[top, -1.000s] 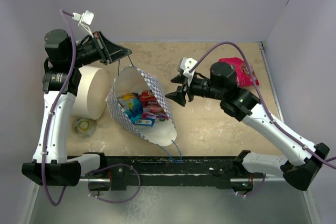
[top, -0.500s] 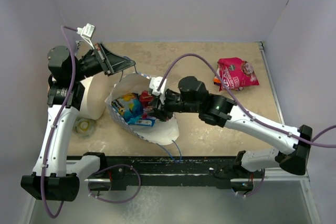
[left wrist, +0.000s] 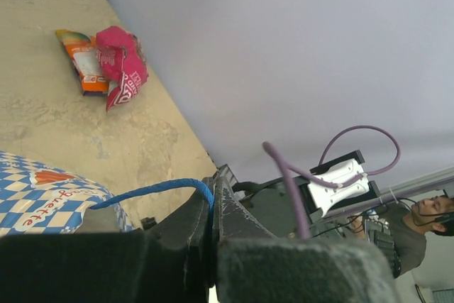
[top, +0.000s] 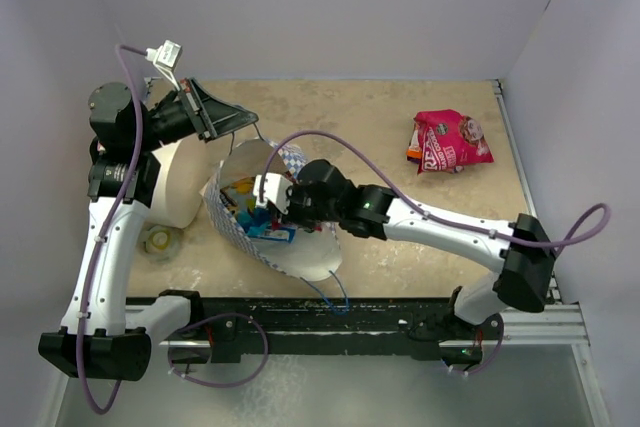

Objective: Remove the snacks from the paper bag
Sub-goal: Take out the snack from the paper bag.

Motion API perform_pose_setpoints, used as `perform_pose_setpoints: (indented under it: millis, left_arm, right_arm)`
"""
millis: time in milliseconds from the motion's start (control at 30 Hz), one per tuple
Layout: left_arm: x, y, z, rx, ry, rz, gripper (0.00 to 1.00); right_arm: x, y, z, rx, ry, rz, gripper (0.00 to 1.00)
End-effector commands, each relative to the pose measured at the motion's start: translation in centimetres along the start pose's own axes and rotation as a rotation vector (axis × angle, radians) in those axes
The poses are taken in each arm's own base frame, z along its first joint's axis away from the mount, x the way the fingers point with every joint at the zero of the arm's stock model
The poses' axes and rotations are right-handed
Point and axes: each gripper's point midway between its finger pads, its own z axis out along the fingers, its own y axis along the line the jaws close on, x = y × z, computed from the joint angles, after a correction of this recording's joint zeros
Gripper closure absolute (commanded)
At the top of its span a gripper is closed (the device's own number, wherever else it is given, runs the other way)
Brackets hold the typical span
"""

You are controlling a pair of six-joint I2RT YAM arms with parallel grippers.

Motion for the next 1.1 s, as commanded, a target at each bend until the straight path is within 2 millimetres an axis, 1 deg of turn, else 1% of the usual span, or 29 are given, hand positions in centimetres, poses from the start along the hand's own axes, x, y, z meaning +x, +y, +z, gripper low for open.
perform_pose_setpoints:
  millis: [0, 100, 167, 233, 333, 400, 500, 600, 767, 833, 867, 933, 1067]
  left_arm:
    - [-1.1, -3.8, -0.7, 0.074, -0.049, 0.141, 1.0]
    - [-1.6, -4.2, -0.6, 0.089, -0.065, 0.161, 1.0]
    - [-1.9, -3.9, -0.4, 0.08, -0.07, 0.169, 1.0]
    - [-1.9, -3.5, -0.3, 0.073, -0.07, 0.16, 1.0]
    - [-1.7, -3.4, -0.3, 0.071, -0.063, 0.157, 1.0]
    - [-1.6, -3.2, -0.3, 0.063, -0.063, 0.158, 1.0]
    - [-1.5, -3.1, -0.3, 0.062, -0.065, 0.152, 1.0]
    - [-1.3, -2.9, -0.3, 0.062, -0.059, 0.141, 1.0]
    - [-0.8, -2.8, -0.5, 0.055, -0.047, 0.135, 1.0]
    - [-0.8, -2.7, -0.5, 0.052, -0.049, 0.133, 1.0]
    - [-0.9, -2.7, -0.5, 0.052, -0.052, 0.136, 1.0]
    - [-1.1, -2.8, -0.5, 0.05, -0.058, 0.14, 1.0]
    - [-1.5, -2.9, -0.4, 0.049, -0.061, 0.147, 1.0]
  right_arm:
    - [0.9, -0.3, 2.4, -0.002, 0.011, -0.1, 0.72]
    - [1.3, -0.3, 4.1, -0.011, 0.038, -0.112, 0.65]
    - [2.4, -0.5, 5.1, -0.002, 0.071, -0.131, 0.59]
    - [3.5, -0.6, 5.3, 0.002, 0.111, -0.156, 0.53]
    - [4.8, -1.4, 4.8, 0.053, 0.15, -0.18, 0.43]
    - [6.0, -1.0, 4.7, 0.049, 0.171, -0.182, 0.38]
    - [7.1, -0.9, 5.4, 0.055, 0.186, -0.18, 0.36]
    - [8.1, -1.4, 6.2, 0.095, 0.218, -0.174, 0.38]
    - [8.1, -2.2, 7.3, 0.157, 0.194, -0.118, 0.43]
    - [8.3, -1.9, 8.2, 0.144, 0.194, -0.104, 0.47]
    - [8.1, -2.1, 8.6, 0.158, 0.192, -0.093, 0.49]
    - [8.4, -2.9, 9.2, 0.196, 0.203, -0.07, 0.58]
    - [8.6, -4.7, 9.8, 0.245, 0.193, -0.004, 0.8]
